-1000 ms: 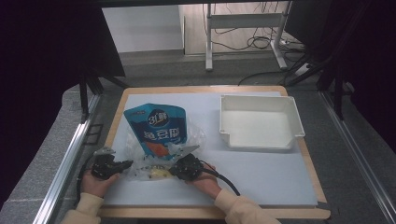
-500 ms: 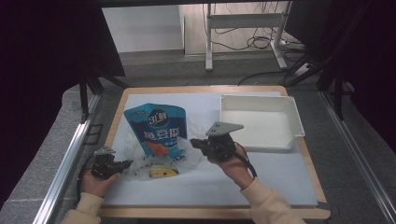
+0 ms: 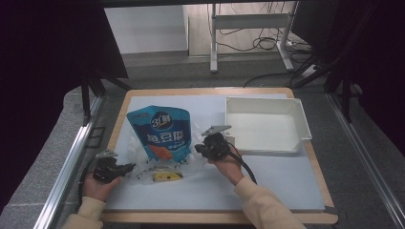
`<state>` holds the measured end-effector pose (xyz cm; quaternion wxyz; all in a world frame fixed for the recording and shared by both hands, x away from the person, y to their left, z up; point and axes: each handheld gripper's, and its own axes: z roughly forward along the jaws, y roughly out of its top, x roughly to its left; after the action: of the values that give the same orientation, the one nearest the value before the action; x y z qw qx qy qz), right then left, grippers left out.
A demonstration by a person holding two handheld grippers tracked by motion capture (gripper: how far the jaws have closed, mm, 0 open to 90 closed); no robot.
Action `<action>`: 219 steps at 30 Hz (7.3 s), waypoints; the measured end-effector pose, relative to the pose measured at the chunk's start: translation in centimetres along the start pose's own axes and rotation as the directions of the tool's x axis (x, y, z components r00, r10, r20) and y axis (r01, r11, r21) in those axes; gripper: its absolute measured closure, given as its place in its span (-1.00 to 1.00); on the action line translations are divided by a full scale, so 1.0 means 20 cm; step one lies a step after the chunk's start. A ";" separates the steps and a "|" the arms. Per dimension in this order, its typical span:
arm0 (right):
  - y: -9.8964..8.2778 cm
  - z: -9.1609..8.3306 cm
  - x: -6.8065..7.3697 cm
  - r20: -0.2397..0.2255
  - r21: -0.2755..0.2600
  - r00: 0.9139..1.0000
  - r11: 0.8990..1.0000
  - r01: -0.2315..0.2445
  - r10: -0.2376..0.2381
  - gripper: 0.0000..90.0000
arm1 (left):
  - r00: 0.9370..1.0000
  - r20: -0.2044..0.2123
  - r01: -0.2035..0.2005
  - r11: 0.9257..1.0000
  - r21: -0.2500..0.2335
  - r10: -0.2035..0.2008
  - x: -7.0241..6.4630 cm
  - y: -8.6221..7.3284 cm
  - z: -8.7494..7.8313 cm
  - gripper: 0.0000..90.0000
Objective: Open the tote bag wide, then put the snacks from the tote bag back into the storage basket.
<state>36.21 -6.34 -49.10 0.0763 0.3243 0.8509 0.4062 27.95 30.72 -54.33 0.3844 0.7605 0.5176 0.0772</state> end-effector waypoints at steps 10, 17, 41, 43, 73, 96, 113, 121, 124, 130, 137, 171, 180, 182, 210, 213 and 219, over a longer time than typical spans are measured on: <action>-0.23 0.01 -0.02 0.024 0.068 1.000 0.998 0.012 -0.014 0.98 | 1.000 -0.003 -0.001 1.000 0.004 0.001 0.00 0.00 0.00 0.99; -0.28 0.00 -0.04 0.017 0.053 1.000 0.999 -0.006 0.005 0.98 | 1.000 -0.005 0.001 1.000 0.009 -0.001 0.00 -0.01 0.01 0.99; -0.22 -0.07 -0.06 0.007 -0.028 1.000 0.999 -0.017 0.017 0.97 | 1.000 -0.017 -0.002 0.988 -0.155 -0.001 -0.01 0.00 -0.07 0.61; -0.21 -0.08 -0.05 -0.001 -0.049 1.000 0.999 -0.020 0.020 0.97 | 1.000 -0.018 -0.005 0.980 -0.198 0.001 -0.01 0.01 -0.10 0.46; 0.01 -0.37 -0.01 -0.032 -0.270 0.998 0.962 0.039 -0.049 0.29 | 0.998 -0.041 -0.051 0.948 -0.314 0.040 -0.14 0.11 -0.34 -0.55; 0.09 -0.42 0.02 -0.030 -0.311 0.997 0.949 0.054 -0.067 -0.06 | 0.997 -0.037 -0.074 0.952 -0.296 0.066 -0.18 0.14 -0.35 -0.52; 0.23 -0.32 0.04 -0.051 -0.327 0.997 0.944 0.032 -0.051 -0.11 | 0.997 -0.023 -0.073 0.959 -0.274 0.069 -0.17 0.16 -0.30 -0.53; 0.30 -0.26 0.06 -0.055 -0.325 0.996 0.945 0.049 -0.071 -0.07 | 0.997 -0.022 -0.074 0.961 -0.267 0.071 -0.17 0.15 -0.30 -0.53; 0.33 -0.24 0.07 -0.059 -0.326 0.995 0.944 0.053 -0.076 -0.04 | 0.997 -0.022 -0.075 0.961 -0.268 0.071 -0.17 0.15 -0.30 -0.53; 0.38 -0.21 0.09 -0.066 -0.328 0.993 0.942 0.067 -0.093 0.02 | 0.997 -0.022 -0.075 0.961 -0.267 0.072 -0.17 0.16 -0.29 -0.53; 0.44 -0.17 0.11 -0.075 -0.325 0.991 0.942 0.085 -0.115 0.14 | 0.997 -0.022 -0.081 0.962 -0.259 0.078 -0.17 0.17 -0.28 -0.53; 0.47 -0.12 0.07 -0.164 -0.352 0.961 0.923 0.156 -0.224 0.93 | 0.997 -0.023 -0.074 0.963 -0.260 0.070 -0.16 0.16 -0.28 -0.54; 0.47 -0.12 0.07 -0.164 -0.363 0.963 0.921 0.141 -0.212 0.95 | 0.997 -0.022 -0.073 0.962 -0.262 0.070 -0.16 0.16 -0.28 -0.54; 0.47 -0.12 0.08 -0.165 -0.367 0.964 0.920 0.135 -0.207 0.96 | 0.997 -0.023 -0.073 0.962 -0.262 0.070 -0.16 0.16 -0.28 -0.54; 0.49 -0.11 0.16 -0.184 -0.420 0.966 0.903 0.089 -0.181 0.97 | 0.997 -0.024 -0.073 0.962 -0.263 0.069 -0.15 0.16 -0.29 -0.54; 0.50 -0.12 0.18 -0.185 -0.428 0.966 0.899 0.087 -0.182 0.97 | 0.997 -0.024 -0.074 0.962 -0.264 0.070 -0.15 0.16 -0.29 -0.54; 0.52 -0.13 0.20 -0.182 -0.434 0.965 0.896 0.093 -0.188 0.97 | 0.997 -0.023 -0.071 0.962 -0.262 0.068 -0.15 0.16 -0.29 -0.54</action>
<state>37.15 -0.78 -39.12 0.0797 0.1909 0.7672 0.6071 25.94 30.52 -47.32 0.4754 0.7200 0.4783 0.1638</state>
